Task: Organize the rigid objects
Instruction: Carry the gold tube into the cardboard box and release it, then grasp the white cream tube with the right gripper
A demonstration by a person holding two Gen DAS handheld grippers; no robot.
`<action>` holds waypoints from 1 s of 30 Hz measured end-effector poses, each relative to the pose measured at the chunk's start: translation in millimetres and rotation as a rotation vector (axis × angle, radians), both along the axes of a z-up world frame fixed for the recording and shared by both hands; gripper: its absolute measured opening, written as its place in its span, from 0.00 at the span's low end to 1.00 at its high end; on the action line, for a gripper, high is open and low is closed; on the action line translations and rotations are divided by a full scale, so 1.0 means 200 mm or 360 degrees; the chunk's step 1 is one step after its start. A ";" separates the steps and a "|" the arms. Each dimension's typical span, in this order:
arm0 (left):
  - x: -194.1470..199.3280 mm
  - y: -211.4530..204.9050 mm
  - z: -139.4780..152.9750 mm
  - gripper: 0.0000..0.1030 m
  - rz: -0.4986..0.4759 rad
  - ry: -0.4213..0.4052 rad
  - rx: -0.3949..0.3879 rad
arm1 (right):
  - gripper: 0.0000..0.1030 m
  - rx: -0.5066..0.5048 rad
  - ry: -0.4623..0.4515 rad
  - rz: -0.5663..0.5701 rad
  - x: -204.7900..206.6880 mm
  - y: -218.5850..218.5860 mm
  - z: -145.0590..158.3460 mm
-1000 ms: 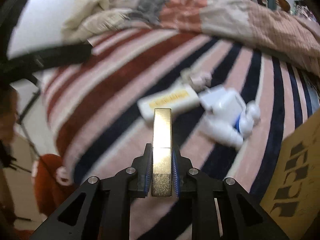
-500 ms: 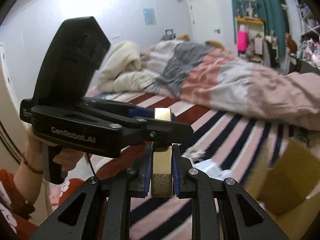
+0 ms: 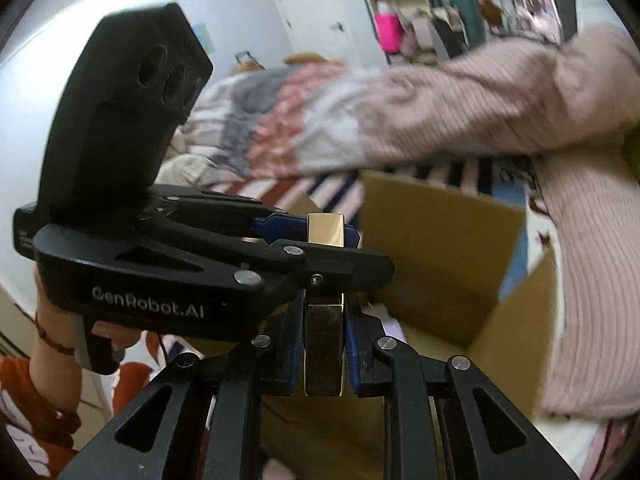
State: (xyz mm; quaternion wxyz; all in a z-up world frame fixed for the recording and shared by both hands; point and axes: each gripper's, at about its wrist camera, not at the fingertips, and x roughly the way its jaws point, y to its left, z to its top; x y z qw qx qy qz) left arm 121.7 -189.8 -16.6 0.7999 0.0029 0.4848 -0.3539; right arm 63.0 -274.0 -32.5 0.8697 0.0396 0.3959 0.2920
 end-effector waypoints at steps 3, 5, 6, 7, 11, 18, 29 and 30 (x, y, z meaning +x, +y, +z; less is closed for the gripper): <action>0.01 -0.02 -0.03 0.35 0.0014 0.0017 0.0087 | 0.13 -0.0050 0.0051 -0.0015 0.01 -0.02 -0.03; 0.00 0.00 -0.01 0.46 0.0018 0.0013 0.0073 | 0.13 -0.0083 0.0068 -0.0026 0.00 -0.01 -0.04; -0.01 0.02 0.01 0.51 0.0027 0.0002 0.0052 | 0.14 -0.0103 0.0063 -0.0034 0.01 -0.01 -0.04; -0.03 0.06 0.04 0.61 0.0050 -0.0029 0.0038 | 0.14 -0.0126 0.0057 -0.0047 0.00 0.00 -0.03; -0.13 0.26 0.16 0.70 0.0167 -0.0170 0.0002 | 0.28 -0.0114 -0.0014 -0.0067 -0.05 0.04 0.03; -0.32 0.80 0.24 0.76 0.0533 -0.0411 0.0127 | 0.39 0.0018 -0.0174 0.0283 -0.13 0.47 0.18; -0.41 1.40 -0.13 0.76 0.0859 -0.0347 0.0207 | 0.69 -0.0130 -0.0084 0.0486 -0.11 1.15 -0.14; -0.41 1.42 -0.16 0.76 0.0871 -0.0336 0.0206 | 0.70 -0.0160 -0.0104 0.0467 -0.12 1.18 -0.16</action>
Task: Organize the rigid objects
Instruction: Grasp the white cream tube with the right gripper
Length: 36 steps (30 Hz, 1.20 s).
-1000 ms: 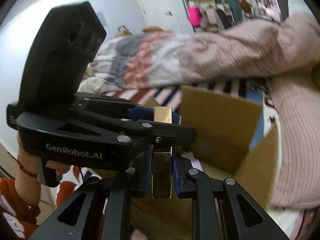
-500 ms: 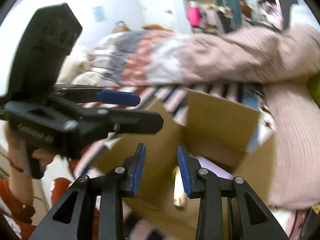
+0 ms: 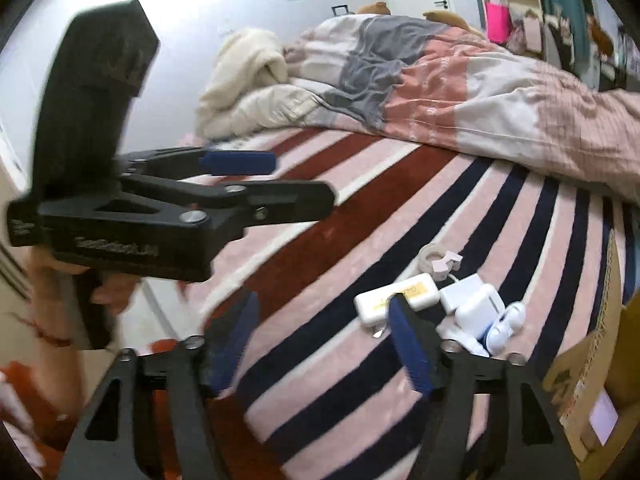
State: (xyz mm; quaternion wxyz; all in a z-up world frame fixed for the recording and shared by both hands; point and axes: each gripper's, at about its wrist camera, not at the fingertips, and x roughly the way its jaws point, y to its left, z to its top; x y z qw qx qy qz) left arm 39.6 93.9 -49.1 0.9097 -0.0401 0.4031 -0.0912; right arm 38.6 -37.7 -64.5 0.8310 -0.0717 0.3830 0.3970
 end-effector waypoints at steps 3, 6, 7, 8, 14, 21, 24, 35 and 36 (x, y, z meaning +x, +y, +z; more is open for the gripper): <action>-0.01 0.08 -0.08 0.76 0.0037 0.0020 -0.0023 | 0.71 0.0016 0.0109 -0.0046 0.05 0.09 -0.12; -0.02 0.14 -0.15 0.76 0.0071 0.0042 -0.0034 | 0.71 0.0023 0.0198 -0.0178 0.15 0.12 -0.23; -0.03 0.16 -0.17 0.76 0.0080 0.0053 -0.0035 | 0.71 0.0018 0.0223 -0.0232 0.18 0.13 -0.27; -0.04 0.18 -0.18 0.76 0.0086 0.0061 -0.0037 | 0.71 0.0009 0.0264 -0.0292 0.21 0.13 -0.31; -0.06 0.26 -0.26 0.76 0.0119 0.0093 -0.0075 | 0.71 -0.0031 0.0348 -0.0539 0.29 0.14 -0.47; -0.08 0.29 -0.28 0.76 0.0135 0.0100 -0.0096 | 0.39 -0.0066 0.0251 -0.0582 0.29 0.14 -0.49; -0.08 0.29 -0.27 0.76 0.0131 0.0094 -0.0096 | 0.22 -0.0099 0.0244 -0.0437 0.28 0.16 -0.48; -0.10 0.26 -0.24 0.76 0.0112 0.0076 -0.0079 | 0.14 -0.0072 0.0232 -0.0203 0.19 0.10 -0.41; -0.11 0.26 -0.24 0.76 0.0115 0.0077 -0.0077 | 0.14 -0.0087 0.0212 -0.0207 0.20 0.12 -0.41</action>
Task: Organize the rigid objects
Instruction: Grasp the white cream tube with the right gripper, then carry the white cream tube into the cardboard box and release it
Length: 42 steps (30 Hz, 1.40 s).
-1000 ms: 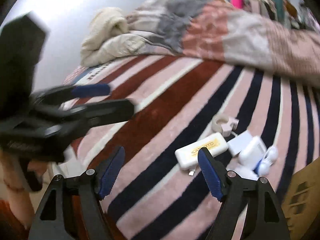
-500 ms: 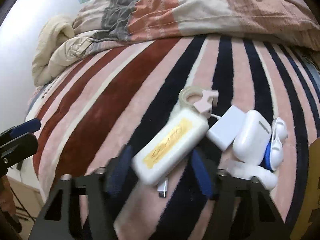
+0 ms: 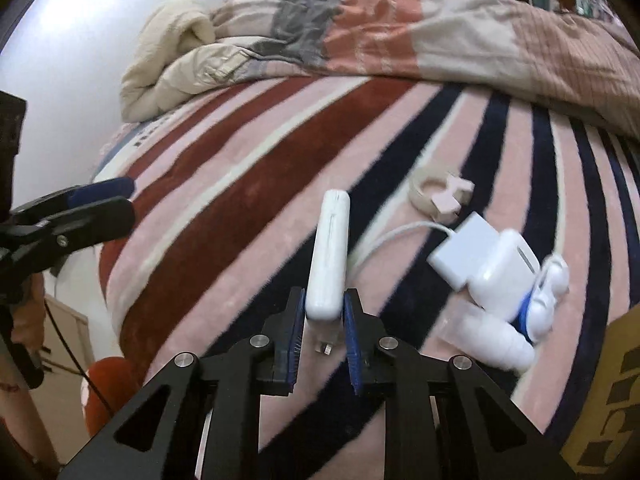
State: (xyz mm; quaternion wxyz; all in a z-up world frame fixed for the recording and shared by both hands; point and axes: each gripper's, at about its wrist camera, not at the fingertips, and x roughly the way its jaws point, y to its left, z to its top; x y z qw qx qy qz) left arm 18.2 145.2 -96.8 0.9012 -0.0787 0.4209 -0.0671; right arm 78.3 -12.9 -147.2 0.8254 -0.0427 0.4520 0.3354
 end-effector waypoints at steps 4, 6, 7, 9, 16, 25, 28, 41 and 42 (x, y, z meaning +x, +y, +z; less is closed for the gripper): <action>-0.02 0.01 0.01 0.76 0.0009 0.0001 -0.0003 | 0.18 -0.0040 -0.0023 0.0031 0.05 0.07 -0.03; -0.03 0.02 0.00 0.76 0.0014 0.0000 0.0001 | 0.18 -0.0014 -0.0040 0.0092 0.03 0.10 -0.03; -0.03 0.03 0.00 0.76 0.0022 0.0001 0.0001 | 0.19 -0.0023 -0.0063 0.0131 0.02 0.13 -0.03; -0.03 0.04 0.00 0.76 0.0027 0.0004 -0.0007 | 0.27 -0.0050 -0.0066 0.0159 0.01 0.17 -0.04; -0.04 0.07 -0.02 0.76 0.0055 0.0016 -0.0002 | 0.45 0.0050 0.0015 0.0165 0.04 0.23 -0.06; -0.04 0.10 -0.02 0.76 0.0087 0.0022 -0.0016 | 0.47 0.0015 0.0043 0.0113 0.08 0.31 -0.09; -0.05 0.12 -0.03 0.76 0.0101 0.0025 -0.0024 | 0.53 0.0031 0.0047 0.0093 0.10 0.33 -0.09; 0.07 -0.03 0.14 0.76 -0.0087 -0.0005 -0.0114 | 0.30 -0.0010 -0.0198 0.0187 -0.03 0.20 0.17; 0.08 -0.07 0.18 0.76 -0.0115 -0.0016 -0.0117 | 0.30 0.0008 -0.0226 0.0200 -0.04 0.17 0.22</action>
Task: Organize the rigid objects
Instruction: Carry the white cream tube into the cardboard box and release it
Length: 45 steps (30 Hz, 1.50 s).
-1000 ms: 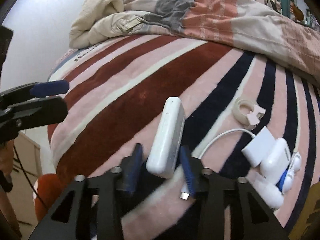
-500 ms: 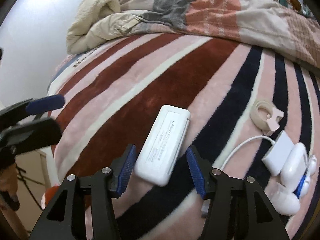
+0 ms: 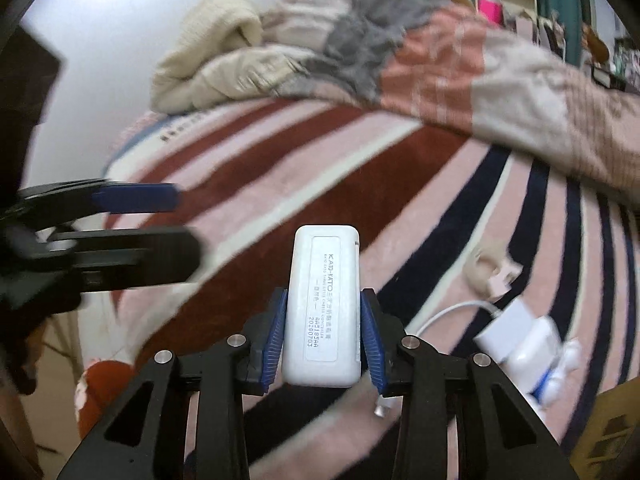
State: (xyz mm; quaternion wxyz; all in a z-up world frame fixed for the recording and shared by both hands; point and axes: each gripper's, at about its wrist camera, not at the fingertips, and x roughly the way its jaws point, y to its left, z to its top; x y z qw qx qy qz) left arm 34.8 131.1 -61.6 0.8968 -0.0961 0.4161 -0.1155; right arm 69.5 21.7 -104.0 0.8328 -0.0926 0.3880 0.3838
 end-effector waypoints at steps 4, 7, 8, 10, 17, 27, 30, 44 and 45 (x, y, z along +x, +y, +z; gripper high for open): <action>0.06 -0.17 0.16 0.75 -0.0161 -0.0073 -0.0091 | 0.30 0.0105 -0.0103 0.0046 -0.09 -0.16 0.21; 0.12 -0.34 0.26 0.59 -0.0297 -0.0102 -0.0179 | 0.30 0.0173 -0.0176 0.0037 -0.14 -0.30 0.35; 0.13 -0.39 0.28 0.52 -0.0330 -0.0107 -0.0185 | 0.30 0.0192 -0.0195 0.0027 -0.15 -0.36 0.39; 0.17 -0.54 0.33 0.43 -0.0424 -0.0131 -0.0197 | 0.30 0.0222 -0.0233 -0.0011 -0.16 -0.48 0.45; 0.28 -1.01 0.42 0.37 -0.0666 -0.0132 -0.0171 | 0.30 0.0236 -0.0287 -0.0207 -0.16 -0.92 0.54; 0.41 -1.47 0.30 0.36 -0.0862 0.0054 -0.0099 | 0.30 0.0060 -0.0142 -0.0410 -0.09 -1.32 0.46; 0.41 -1.53 0.26 0.36 -0.0866 0.0069 -0.0039 | 0.30 -0.0004 -0.0095 -0.0434 -0.08 -1.37 0.42; 0.26 -1.25 0.39 0.74 -0.0627 -0.0202 0.0140 | 0.40 -0.0027 -0.0084 -0.0443 -0.13 -1.29 0.47; 0.25 -1.20 0.41 0.74 -0.0596 -0.0222 0.0151 | 0.40 -0.0022 -0.0100 -0.0425 -0.14 -1.25 0.49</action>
